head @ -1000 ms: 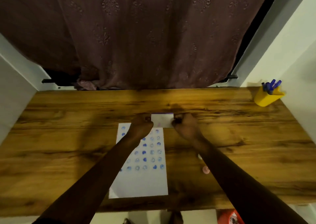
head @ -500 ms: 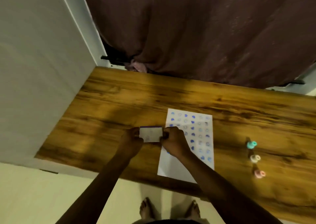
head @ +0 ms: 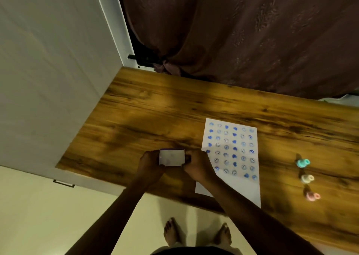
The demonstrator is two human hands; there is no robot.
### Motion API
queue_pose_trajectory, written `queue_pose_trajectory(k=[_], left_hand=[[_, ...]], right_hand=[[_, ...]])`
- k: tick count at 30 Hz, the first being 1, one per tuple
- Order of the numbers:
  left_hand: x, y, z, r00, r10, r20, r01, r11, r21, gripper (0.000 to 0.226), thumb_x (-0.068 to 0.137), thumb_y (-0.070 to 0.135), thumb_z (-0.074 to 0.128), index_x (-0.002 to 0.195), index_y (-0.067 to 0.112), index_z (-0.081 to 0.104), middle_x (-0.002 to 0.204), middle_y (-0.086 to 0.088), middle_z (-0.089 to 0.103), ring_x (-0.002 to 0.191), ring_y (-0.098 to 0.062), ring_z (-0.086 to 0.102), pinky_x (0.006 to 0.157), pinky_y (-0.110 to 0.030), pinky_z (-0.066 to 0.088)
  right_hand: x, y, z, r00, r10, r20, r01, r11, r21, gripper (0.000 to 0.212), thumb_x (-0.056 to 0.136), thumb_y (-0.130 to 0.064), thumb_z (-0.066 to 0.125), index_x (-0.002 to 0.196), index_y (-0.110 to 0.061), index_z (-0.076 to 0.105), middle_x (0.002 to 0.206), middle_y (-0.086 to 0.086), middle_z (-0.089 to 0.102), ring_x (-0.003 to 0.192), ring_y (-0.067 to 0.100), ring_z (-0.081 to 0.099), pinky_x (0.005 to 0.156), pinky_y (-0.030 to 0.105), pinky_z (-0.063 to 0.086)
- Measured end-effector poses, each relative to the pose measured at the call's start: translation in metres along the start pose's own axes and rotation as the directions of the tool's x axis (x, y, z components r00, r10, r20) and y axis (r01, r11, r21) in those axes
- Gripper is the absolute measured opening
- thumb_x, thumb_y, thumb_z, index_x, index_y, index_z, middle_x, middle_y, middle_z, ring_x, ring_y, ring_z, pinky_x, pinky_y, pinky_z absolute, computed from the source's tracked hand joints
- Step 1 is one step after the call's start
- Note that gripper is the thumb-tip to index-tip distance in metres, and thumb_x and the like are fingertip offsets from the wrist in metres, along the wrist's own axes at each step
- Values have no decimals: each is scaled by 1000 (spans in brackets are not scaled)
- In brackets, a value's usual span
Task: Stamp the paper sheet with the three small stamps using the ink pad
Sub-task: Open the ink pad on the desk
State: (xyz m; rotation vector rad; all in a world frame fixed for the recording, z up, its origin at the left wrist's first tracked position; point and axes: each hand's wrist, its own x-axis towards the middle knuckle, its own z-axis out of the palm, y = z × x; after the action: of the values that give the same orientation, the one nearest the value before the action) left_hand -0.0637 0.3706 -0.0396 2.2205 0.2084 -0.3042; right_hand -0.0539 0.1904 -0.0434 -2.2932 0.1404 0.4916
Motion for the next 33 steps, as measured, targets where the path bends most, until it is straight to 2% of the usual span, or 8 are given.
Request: queue_pose_trajectory(k=[3, 6, 10, 15, 22, 27, 30, 33], left_hand=[[0, -4, -3, 998, 47, 38, -50, 995, 82, 48, 80, 2, 78, 126, 2, 64, 122, -19, 71, 113, -37, 68, 90, -35, 54], [-1, -9, -6, 988, 155, 22, -156, 964, 217, 61, 77, 7, 81, 134, 2, 59, 133, -20, 63, 123, -39, 60, 100, -46, 53], [0, -18, -7, 957, 267, 118, -291, 895, 339, 65, 80, 11, 79, 141, 13, 57, 150, -13, 50, 137, -37, 45, 111, -42, 43], [7, -23, -11, 937, 292, 190, -346, 845, 408, 54, 90, 17, 71, 142, 18, 57, 152, -7, 50, 137, -31, 47, 113, -40, 42], [24, -20, -33, 891, 358, 280, -448, 796, 408, 44, 94, 33, 68, 136, 23, 64, 141, -3, 62, 130, -22, 56, 106, -28, 42], [44, -4, -48, 821, 429, 376, -554, 756, 348, 29, 97, 22, 60, 122, 21, 73, 120, -2, 76, 107, -18, 71, 85, -27, 52], [54, 1, -52, 823, 423, 380, -548, 767, 333, 31, 101, 24, 52, 126, 21, 70, 123, -3, 75, 109, -19, 70, 87, -32, 54], [63, 0, -52, 830, 409, 378, -536, 774, 339, 34, 104, 26, 46, 133, 22, 64, 127, -5, 71, 112, -20, 65, 91, -29, 45]], right_hand=[[-1, 3, 1, 1000, -10, -5, 10, 1000, -4, 42, 88, -11, 74, 128, -12, 61, 129, 9, 66, 122, 29, 62, 106, 38, 52], [-2, 6, 2, 1000, -22, -6, 22, 1000, 6, 42, 87, -9, 74, 127, -12, 62, 128, 10, 67, 123, 30, 62, 106, 39, 52], [-4, 7, 5, 999, -13, -35, 13, 1000, -4, 45, 88, -12, 75, 130, -14, 59, 129, 8, 65, 122, 29, 61, 106, 41, 52], [-6, 9, 6, 999, -41, -36, 41, 999, 18, 45, 88, -15, 75, 131, -13, 60, 130, 9, 65, 124, 28, 61, 106, 42, 52], [-7, 10, 4, 997, -64, -47, 66, 996, 57, 45, 88, -23, 77, 130, -17, 63, 132, 7, 67, 128, 26, 59, 108, 34, 49], [-9, 9, 4, 992, -76, -101, 82, 995, 49, 29, 91, -26, 74, 119, -19, 69, 117, 1, 74, 114, 18, 67, 93, 19, 48], [-11, 7, 5, 990, -80, -114, 87, 995, 51, 29, 92, -25, 72, 120, -18, 68, 119, 1, 73, 113, 17, 67, 102, 29, 53], [-12, 6, 5, 989, -68, -130, 74, 996, 41, 29, 94, -26, 70, 120, -16, 66, 119, 2, 71, 112, 18, 66, 105, 35, 52]])
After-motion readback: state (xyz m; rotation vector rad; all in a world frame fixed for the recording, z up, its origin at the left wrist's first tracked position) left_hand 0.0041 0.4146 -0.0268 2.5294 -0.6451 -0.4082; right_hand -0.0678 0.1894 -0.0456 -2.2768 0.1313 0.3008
